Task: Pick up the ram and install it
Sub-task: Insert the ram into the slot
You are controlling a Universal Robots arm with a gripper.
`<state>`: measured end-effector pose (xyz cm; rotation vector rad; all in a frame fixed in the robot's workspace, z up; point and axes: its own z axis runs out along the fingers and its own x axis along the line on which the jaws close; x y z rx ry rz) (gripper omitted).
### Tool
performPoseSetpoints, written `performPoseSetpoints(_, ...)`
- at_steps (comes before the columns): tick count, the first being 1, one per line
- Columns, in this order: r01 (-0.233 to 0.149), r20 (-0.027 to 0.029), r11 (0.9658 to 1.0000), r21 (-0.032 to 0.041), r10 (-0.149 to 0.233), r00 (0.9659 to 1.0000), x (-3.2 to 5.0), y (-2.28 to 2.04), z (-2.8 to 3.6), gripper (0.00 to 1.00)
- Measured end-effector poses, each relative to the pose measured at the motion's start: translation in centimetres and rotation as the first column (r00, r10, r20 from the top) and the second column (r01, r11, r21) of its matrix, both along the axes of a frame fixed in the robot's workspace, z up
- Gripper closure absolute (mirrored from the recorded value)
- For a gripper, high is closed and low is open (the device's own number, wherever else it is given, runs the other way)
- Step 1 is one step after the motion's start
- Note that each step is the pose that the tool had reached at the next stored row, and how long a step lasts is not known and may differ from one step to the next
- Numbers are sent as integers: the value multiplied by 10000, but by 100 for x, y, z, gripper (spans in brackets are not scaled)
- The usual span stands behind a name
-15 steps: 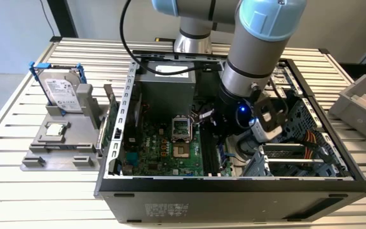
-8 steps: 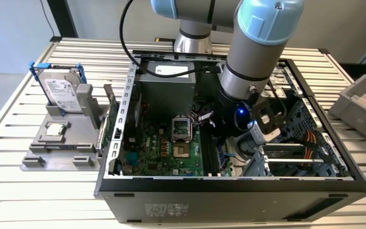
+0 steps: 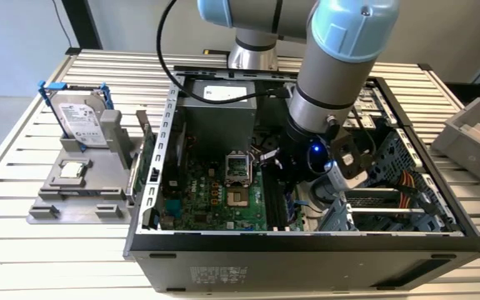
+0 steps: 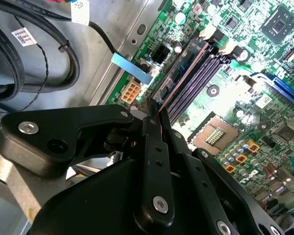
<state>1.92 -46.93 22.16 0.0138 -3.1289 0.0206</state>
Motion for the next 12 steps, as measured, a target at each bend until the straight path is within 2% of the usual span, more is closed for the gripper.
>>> performPoseSetpoints(7, 4, 1, 10000, -3, -4, 10000, -20, -3, -17, 100)
performPoseSetpoints(12, 11, -1, 10000, -51, -11, 10000, -20, -3, -42, 100)
